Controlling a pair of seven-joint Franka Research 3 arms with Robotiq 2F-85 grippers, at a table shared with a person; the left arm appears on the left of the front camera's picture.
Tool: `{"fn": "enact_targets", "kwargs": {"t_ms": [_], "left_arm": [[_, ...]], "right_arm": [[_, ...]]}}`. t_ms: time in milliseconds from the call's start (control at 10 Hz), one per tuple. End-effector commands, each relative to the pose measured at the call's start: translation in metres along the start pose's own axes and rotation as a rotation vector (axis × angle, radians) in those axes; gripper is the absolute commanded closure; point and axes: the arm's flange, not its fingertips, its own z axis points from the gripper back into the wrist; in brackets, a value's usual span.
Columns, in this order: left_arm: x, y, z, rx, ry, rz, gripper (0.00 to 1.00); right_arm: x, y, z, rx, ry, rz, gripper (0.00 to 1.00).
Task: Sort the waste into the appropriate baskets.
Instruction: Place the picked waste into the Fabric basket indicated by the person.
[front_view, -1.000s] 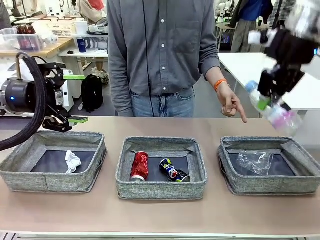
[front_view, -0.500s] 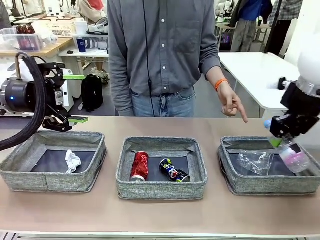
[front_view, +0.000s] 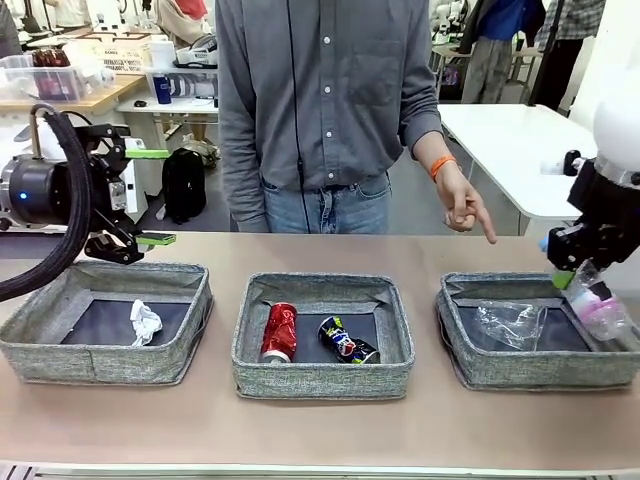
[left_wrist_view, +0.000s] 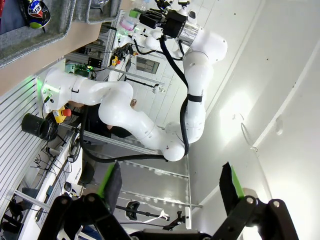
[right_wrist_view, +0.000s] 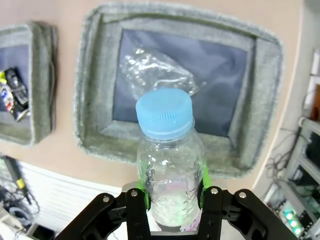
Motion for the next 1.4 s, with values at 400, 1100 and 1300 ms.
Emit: {"fn": "enact_targets", "kwargs": {"t_ms": [400, 1100, 1300], "left_arm": [[-0.002, -0.004, -0.001, -0.004, -0.008, 0.012, 0.00], [-0.002, -0.004, -0.001, -0.004, -0.008, 0.012, 0.00], [-0.002, -0.004, -0.001, -0.004, -0.008, 0.012, 0.00]], "right_arm": [[0.031, -0.047, -0.019, -0.125, -0.068, -0.118, 0.58], [0.024, -0.047, -0.023, -0.101, -0.114, -0.136, 0.00], [0.025, -0.043, -0.018, -0.092, -0.133, -0.127, 0.00]]}}
